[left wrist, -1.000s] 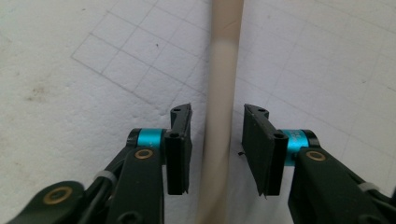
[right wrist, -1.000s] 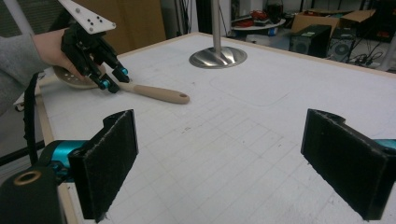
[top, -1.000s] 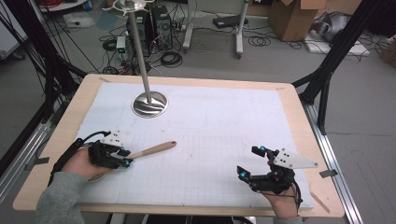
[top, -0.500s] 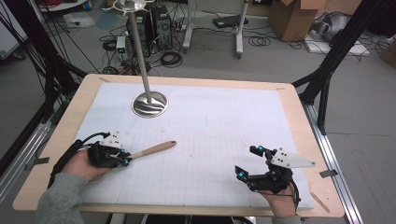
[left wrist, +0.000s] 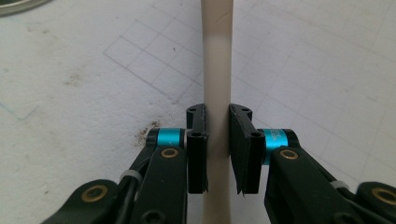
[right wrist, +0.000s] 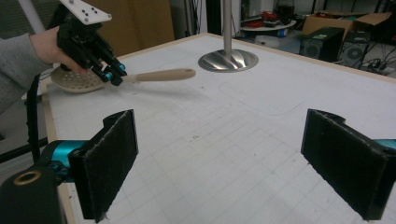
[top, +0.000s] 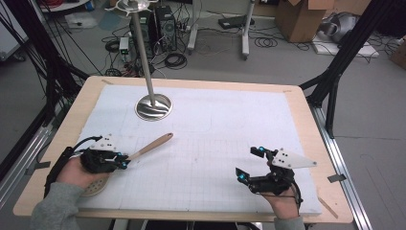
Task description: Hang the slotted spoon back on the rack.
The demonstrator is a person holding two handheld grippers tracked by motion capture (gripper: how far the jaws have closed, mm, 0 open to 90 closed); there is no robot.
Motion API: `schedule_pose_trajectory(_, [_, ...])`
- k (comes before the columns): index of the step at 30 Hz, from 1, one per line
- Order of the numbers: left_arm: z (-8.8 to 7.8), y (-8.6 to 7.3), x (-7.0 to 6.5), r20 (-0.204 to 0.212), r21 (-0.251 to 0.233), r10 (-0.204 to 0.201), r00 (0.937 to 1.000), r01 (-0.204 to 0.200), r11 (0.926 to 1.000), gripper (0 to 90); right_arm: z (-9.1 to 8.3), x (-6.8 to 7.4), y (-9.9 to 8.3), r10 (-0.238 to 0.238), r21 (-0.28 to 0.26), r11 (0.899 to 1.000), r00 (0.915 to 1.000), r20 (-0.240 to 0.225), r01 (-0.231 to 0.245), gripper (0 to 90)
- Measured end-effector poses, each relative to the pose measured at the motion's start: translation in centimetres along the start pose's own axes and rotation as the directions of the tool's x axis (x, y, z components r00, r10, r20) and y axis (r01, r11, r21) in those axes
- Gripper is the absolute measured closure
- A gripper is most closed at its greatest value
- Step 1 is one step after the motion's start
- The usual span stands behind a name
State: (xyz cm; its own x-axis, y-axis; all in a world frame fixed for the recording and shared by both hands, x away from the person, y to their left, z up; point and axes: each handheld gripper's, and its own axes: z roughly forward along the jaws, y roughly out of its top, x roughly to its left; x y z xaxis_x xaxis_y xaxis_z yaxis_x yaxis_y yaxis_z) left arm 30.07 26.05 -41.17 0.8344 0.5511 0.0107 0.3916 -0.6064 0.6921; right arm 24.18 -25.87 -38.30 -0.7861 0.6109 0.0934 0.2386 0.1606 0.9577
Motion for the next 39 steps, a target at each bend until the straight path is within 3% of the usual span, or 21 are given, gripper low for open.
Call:
schedule_pose_trajectory(6, [-1.6, -0.3, -0.3, -0.034, -0.053, -0.014, 0.9993, 0.012, 0.9985, 77.4, 1.0, 0.2, 0.4, -0.008, 0.001, 1.000, 0.9997, -0.025, 0.008, 9.8])
schedule_pose_trajectory(11, [-2.3, -0.7, -0.3, -0.055, -0.093, -0.058, 0.9968, 0.053, 0.9943, 77.5, 1.7, 0.2, 0.6, -0.016, 0.002, 1.000, 0.9992, -0.036, 0.016, 9.8])
schedule_pose_trajectory(22, [-2.8, -0.7, -0.4, -0.065, -0.107, -0.068, 0.9956, 0.061, 0.9924, 77.5, 2.2, 0.3, 0.6, -0.013, 0.008, 1.000, 0.9989, -0.044, 0.014, 9.8])
schedule_pose_trajectory(39, [-5.1, -0.3, -0.6, -0.079, -0.207, -0.099, 0.9919, 0.081, 0.9751, 77.5, 2.0, 0.3, 0.7, -0.012, 0.003, 1.000, 0.9990, -0.044, 0.012, 9.8])
